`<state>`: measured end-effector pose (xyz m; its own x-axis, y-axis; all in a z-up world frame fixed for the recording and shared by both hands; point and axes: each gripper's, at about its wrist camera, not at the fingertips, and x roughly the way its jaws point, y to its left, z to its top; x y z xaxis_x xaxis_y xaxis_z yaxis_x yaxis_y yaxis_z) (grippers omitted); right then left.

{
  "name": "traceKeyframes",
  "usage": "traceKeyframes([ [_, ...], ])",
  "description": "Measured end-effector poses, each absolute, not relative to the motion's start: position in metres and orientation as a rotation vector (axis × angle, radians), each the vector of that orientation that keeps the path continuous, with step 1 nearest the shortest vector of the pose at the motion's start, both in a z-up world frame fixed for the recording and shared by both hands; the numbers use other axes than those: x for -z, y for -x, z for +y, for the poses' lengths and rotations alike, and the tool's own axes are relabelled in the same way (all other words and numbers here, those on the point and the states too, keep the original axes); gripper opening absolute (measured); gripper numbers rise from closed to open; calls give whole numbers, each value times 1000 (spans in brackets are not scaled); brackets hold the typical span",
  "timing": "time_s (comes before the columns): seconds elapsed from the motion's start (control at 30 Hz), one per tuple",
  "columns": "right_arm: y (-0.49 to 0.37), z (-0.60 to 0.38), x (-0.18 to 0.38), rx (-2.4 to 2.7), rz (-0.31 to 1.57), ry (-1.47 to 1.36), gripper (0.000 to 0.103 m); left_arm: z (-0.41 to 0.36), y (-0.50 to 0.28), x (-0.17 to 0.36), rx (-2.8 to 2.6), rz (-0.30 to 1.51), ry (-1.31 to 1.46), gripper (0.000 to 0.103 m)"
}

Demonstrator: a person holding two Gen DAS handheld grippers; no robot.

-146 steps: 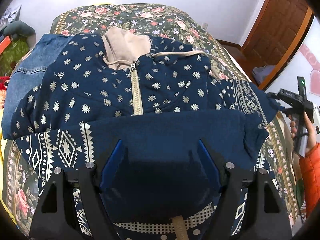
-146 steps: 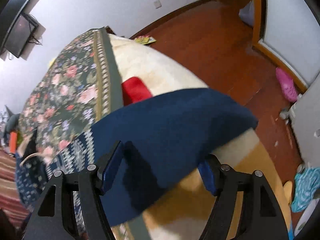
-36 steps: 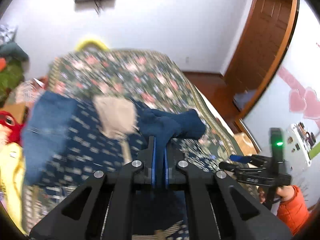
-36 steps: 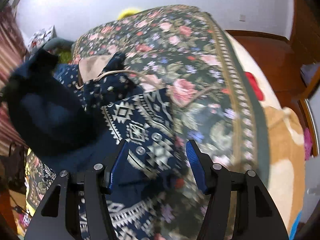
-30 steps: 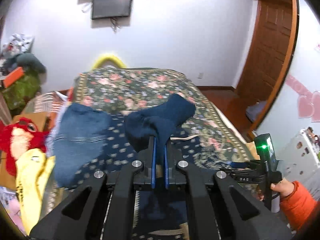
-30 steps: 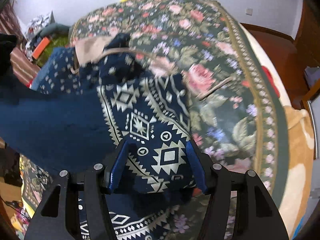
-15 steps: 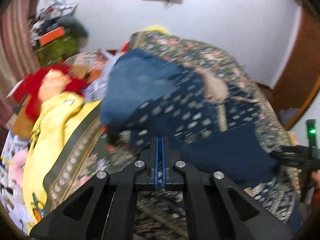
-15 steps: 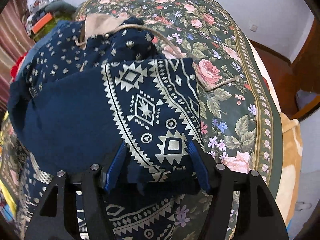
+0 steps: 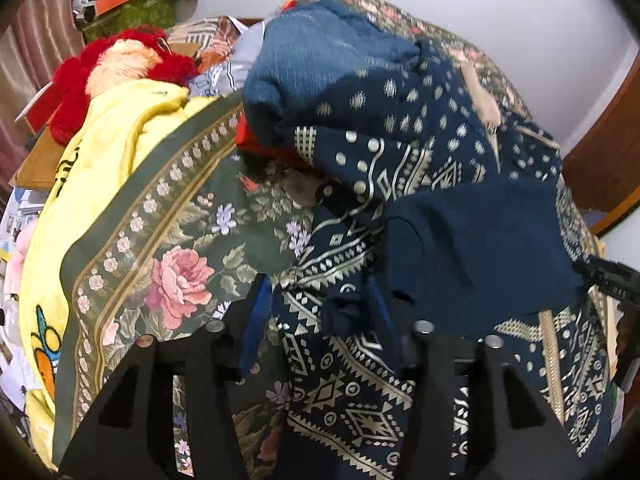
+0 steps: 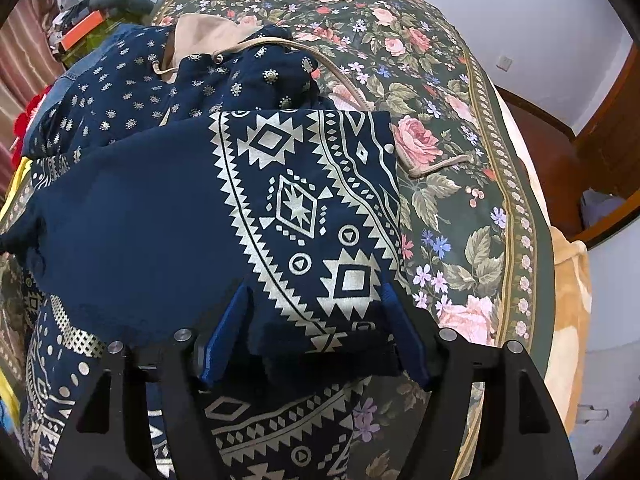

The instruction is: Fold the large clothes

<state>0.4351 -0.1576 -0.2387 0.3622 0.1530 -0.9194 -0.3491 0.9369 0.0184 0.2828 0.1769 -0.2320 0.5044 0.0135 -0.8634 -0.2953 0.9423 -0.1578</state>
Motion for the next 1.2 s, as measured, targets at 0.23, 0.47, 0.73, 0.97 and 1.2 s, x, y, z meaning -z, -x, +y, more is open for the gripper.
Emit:
traceKeyframes([
  [0.23, -431, -160, 235, -326, 1163, 178, 68, 173, -277, 210, -133, 970, 324, 61],
  [0.47, -432, -156, 238, -312, 1172, 191, 70, 163, -276, 204, -135, 977, 277, 84],
  [0.73, -427, -157, 234, -314, 1168, 191, 71, 183, -299, 260, -235, 1103, 264, 89],
  [0.97, -423, -162, 225, -328, 1180, 182, 71, 194, -309, 276, -296, 1130, 187, 89],
  [1.2, -425, -167, 192, -350, 1099, 141, 71, 186, -308, 239, -254, 1090, 121, 89],
])
